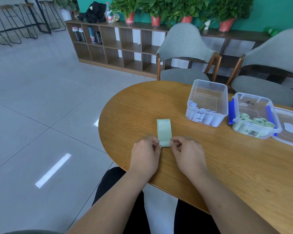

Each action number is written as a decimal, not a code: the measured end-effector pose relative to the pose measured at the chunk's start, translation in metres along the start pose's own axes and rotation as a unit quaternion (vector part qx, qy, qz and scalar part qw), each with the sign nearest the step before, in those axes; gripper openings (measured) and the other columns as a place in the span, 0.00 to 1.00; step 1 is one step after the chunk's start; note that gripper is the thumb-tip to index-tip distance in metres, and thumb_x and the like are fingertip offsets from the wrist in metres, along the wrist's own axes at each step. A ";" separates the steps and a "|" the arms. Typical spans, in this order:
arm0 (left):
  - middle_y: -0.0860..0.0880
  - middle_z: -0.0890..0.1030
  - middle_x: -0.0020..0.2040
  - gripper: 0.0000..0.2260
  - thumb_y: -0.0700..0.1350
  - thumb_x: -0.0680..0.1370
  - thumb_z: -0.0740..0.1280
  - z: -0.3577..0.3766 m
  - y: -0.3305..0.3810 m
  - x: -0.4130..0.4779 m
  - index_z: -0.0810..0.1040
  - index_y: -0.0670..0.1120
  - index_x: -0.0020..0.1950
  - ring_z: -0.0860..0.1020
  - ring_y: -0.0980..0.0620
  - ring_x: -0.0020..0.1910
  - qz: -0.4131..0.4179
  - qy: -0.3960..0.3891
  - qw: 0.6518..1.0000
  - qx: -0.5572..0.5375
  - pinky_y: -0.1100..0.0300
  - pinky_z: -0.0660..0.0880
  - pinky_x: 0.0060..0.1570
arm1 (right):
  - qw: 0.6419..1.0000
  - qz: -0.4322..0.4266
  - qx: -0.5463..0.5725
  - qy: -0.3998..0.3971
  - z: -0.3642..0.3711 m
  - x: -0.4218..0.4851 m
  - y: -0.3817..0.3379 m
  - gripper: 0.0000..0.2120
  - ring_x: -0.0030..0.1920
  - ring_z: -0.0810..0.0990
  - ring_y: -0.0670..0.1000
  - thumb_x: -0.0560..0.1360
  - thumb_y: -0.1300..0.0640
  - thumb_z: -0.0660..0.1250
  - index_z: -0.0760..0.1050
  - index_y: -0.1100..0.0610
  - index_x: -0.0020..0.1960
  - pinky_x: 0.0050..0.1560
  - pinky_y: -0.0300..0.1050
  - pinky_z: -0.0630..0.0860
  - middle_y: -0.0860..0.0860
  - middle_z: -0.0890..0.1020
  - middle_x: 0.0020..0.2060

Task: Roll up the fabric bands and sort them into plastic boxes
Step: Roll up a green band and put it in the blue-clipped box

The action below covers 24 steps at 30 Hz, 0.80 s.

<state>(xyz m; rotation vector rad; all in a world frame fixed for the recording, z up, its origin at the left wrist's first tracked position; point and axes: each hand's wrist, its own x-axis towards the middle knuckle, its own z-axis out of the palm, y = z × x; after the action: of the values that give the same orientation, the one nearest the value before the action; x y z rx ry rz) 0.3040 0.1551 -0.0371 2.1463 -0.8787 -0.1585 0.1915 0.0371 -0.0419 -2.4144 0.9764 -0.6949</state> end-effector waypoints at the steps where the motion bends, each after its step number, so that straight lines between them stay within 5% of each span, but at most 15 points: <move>1: 0.59 0.83 0.45 0.05 0.45 0.79 0.74 0.001 0.000 0.000 0.83 0.52 0.53 0.80 0.61 0.45 0.001 0.002 1.000 -0.001 0.63 0.80 0.48 | 1.000 0.000 0.000 -0.003 0.000 0.000 0.000 0.08 0.44 0.80 0.44 0.80 0.51 0.69 0.84 0.49 0.58 0.47 0.46 0.80 0.43 0.82 0.45; 15: 0.57 0.83 0.45 0.04 0.42 0.79 0.73 0.001 0.005 0.011 0.82 0.49 0.53 0.82 0.56 0.47 0.001 -0.001 1.000 -0.004 0.55 0.81 0.52 | 0.999 0.046 0.001 -0.019 -0.004 0.015 -0.001 0.05 0.43 0.83 0.46 0.80 0.47 0.69 0.83 0.46 0.51 0.47 0.49 0.81 0.41 0.84 0.40; 24: 0.55 0.85 0.48 0.07 0.43 0.79 0.73 0.006 0.003 0.014 0.84 0.49 0.57 0.82 0.58 0.47 -0.001 0.005 1.000 -0.005 0.57 0.81 0.52 | 0.998 0.036 0.009 -0.045 -0.005 0.015 0.000 0.14 0.48 0.82 0.43 0.77 0.55 0.72 0.83 0.46 0.61 0.54 0.45 0.80 0.41 0.85 0.48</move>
<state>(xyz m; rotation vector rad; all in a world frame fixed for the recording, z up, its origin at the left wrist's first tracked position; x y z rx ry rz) 0.3110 0.1412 -0.0368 2.1360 -0.8680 -0.1525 0.1972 0.0252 -0.0336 -2.3609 1.0096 -0.5634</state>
